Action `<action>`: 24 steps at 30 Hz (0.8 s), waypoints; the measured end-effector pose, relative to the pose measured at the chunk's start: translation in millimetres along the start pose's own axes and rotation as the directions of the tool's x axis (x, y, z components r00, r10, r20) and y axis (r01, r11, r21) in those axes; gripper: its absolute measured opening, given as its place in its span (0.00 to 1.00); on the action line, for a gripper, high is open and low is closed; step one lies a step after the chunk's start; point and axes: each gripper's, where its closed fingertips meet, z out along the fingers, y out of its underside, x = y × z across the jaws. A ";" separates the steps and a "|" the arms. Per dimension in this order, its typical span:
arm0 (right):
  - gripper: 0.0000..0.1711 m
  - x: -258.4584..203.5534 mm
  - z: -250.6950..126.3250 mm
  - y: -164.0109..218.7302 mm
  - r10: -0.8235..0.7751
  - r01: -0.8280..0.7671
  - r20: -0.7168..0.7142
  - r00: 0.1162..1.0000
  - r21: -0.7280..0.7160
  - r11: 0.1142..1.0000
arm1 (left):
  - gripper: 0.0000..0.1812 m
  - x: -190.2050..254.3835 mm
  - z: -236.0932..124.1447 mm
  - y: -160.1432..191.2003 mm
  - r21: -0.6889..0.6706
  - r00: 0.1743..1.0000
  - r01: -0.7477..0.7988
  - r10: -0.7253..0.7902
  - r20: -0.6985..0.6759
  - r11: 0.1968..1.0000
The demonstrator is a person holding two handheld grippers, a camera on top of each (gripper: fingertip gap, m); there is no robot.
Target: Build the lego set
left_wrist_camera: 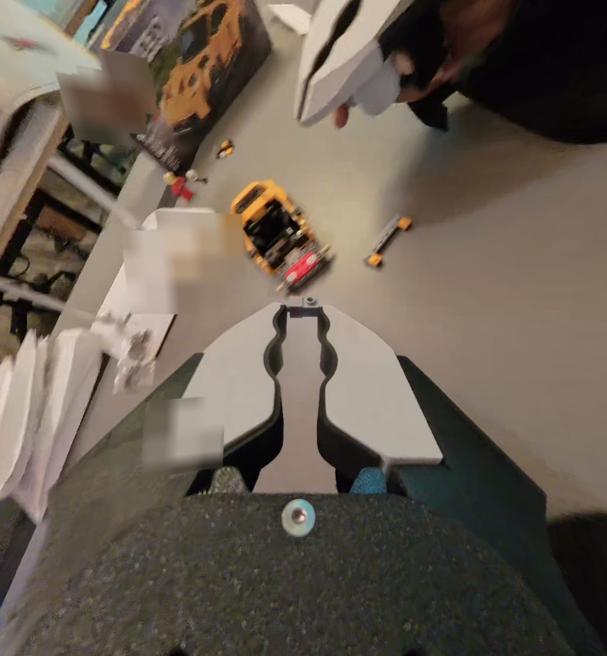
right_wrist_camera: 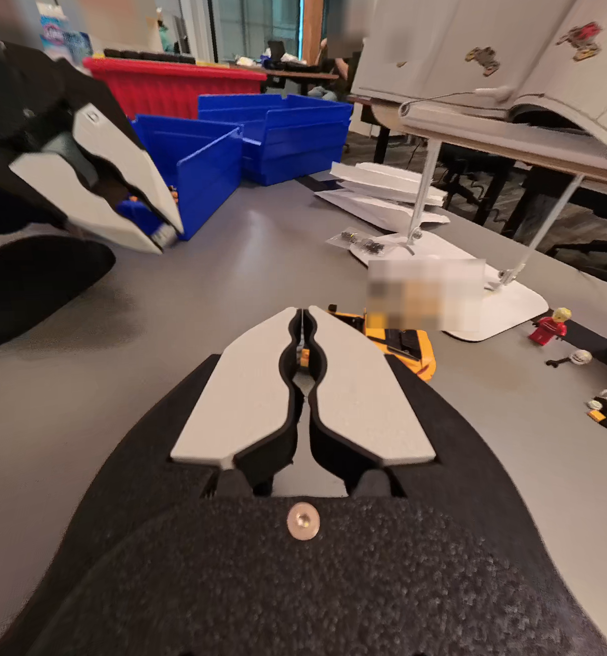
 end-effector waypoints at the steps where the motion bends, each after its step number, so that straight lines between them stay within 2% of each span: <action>1: 0.00 -2.8 1.1 4.1 -0.004 0.004 0.017 1.000 -0.028 1.000 | 0.09 8.4 16.7 -3.6 0.000 1.000 -0.022 0.022 -0.005 1.000; 3: 0.01 -9.5 3.4 14.9 0.002 0.004 0.061 0.998 -0.091 0.996 | 0.09 26.1 47.0 -9.6 0.001 0.999 -0.027 0.027 -0.044 1.000; 5: 0.01 -13.4 5.1 24.2 -0.005 0.017 0.081 0.997 -0.148 0.989 | 0.09 36.8 71.6 -6.8 -0.049 0.997 0.030 -0.034 -0.075 0.998; 8: 0.01 -15.1 6.4 34.3 -0.035 0.052 0.086 0.996 -0.205 0.977 | 0.09 47.1 87.7 2.0 -0.105 0.986 0.120 -0.130 -0.101 0.987; 19: 0.01 -15.8 10.1 48.3 -0.033 0.057 0.097 0.995 -0.255 0.965 | 0.09 57.3 81.1 19.9 -0.144 0.953 0.248 -0.268 -0.142 0.958; 24: 0.01 -17.1 10.8 50.8 -0.035 0.061 0.104 0.994 -0.263 0.963 | 0.11 62.9 79.3 21.8 -0.153 0.953 0.248 -0.269 -0.141 0.957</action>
